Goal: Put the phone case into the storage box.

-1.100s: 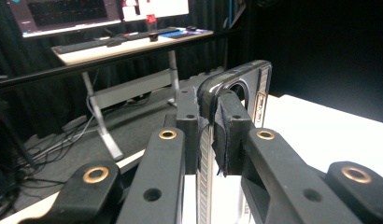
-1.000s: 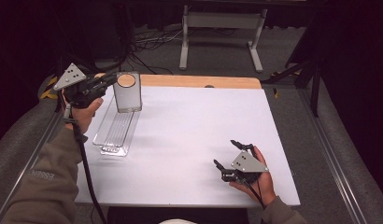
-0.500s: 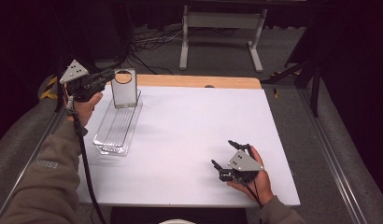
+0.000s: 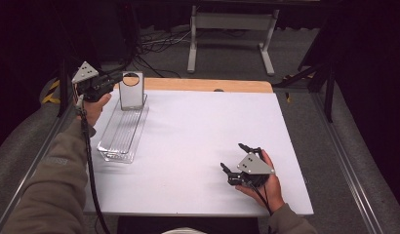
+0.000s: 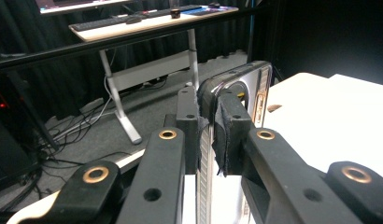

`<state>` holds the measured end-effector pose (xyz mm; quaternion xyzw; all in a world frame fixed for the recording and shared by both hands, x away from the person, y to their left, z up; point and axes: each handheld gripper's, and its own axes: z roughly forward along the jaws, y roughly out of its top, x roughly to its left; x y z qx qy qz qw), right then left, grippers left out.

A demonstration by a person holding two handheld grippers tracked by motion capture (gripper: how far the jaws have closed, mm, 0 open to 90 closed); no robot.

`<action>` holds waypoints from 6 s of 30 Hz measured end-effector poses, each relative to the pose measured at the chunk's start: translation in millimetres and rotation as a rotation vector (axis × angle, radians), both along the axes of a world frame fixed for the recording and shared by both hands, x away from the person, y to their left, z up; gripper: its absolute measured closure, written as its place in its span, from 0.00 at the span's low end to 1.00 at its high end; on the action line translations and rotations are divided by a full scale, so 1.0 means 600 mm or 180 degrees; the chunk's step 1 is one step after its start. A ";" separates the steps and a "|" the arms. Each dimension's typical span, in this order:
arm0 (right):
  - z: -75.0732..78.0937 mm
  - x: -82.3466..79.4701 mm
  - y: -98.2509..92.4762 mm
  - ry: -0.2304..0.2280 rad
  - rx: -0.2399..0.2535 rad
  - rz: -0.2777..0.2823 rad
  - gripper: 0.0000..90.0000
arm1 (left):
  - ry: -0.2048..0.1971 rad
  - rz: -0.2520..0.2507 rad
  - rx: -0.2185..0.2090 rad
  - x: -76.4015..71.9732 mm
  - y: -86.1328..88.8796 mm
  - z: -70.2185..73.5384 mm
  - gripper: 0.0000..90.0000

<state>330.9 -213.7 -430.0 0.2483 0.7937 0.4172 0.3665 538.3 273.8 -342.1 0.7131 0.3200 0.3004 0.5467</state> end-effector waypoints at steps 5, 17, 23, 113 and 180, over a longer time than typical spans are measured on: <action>-0.002 0.001 -0.006 0.0030 0.0010 -0.0055 0.18 | 0.0047 0.0004 -0.0004 0.017 -0.002 -0.016 0.91; -0.005 0.003 0.001 0.0069 0.0001 -0.0060 0.19 | 0.0050 -0.0031 -0.0066 0.041 0.006 -0.042 0.91; -0.006 0.002 0.007 0.0070 -0.0040 -0.0034 0.19 | 0.0060 -0.0022 -0.0033 0.049 0.004 -0.050 0.91; 0.003 -0.004 0.000 0.0080 0.0140 0.0042 0.21 | -0.0046 0.0353 -0.0022 -0.032 0.010 -0.053 0.32; -0.007 -0.021 0.014 0.0073 0.0084 0.0204 0.21 | -0.0347 -0.0261 0.0216 -0.175 -0.039 -0.046 0.04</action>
